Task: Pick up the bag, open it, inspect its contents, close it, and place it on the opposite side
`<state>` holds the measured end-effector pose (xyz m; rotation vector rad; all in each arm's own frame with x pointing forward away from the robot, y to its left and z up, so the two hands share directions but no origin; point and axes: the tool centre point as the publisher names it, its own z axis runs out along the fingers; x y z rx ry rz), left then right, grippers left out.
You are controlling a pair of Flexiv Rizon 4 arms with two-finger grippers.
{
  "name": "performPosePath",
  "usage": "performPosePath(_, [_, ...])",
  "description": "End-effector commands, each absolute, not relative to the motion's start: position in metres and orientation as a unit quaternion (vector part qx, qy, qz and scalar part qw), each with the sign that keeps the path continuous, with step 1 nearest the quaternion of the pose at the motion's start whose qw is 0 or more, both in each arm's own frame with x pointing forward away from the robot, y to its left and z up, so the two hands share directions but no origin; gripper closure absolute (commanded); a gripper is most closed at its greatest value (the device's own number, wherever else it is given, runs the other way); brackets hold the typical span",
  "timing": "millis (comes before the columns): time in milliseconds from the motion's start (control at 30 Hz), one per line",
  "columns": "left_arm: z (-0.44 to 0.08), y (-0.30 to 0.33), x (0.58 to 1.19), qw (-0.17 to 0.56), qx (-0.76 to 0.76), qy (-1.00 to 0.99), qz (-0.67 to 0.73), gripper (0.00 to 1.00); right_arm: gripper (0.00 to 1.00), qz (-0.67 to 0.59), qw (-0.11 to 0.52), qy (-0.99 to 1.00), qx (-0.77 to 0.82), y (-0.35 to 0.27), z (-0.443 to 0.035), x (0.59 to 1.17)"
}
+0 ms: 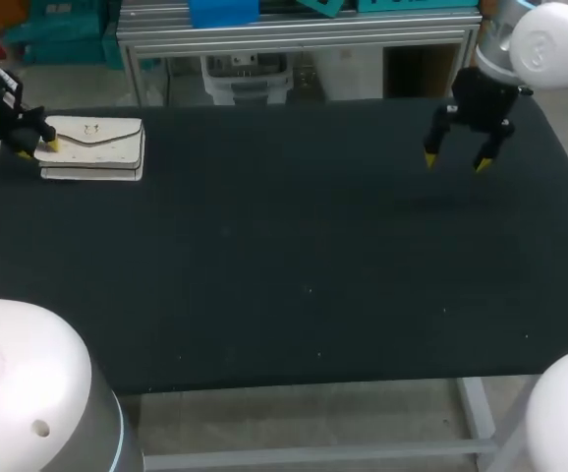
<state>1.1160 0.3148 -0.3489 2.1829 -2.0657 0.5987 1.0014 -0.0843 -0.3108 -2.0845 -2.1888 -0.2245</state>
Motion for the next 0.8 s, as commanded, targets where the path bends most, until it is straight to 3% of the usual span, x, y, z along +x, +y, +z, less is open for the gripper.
performPosePath(33, [-0.327,0.308,1.089,0.003,0.71,-0.669,0.221,0.0,0.0,-0.073,0.054,-0.724,-0.684,-0.084,-0.31,1.0])
performPosePath(400, [-0.273,0.283,1.042,-0.049,0.705,-0.677,0.203,0.0,0.0,-0.07,0.045,-0.731,-0.677,-0.087,-0.3,0.995])
performPosePath(800, [-0.256,0.224,0.988,-0.063,0.718,-0.678,0.144,0.0,0.0,-0.064,0.038,-0.731,-0.679,-0.098,-0.287,0.981])
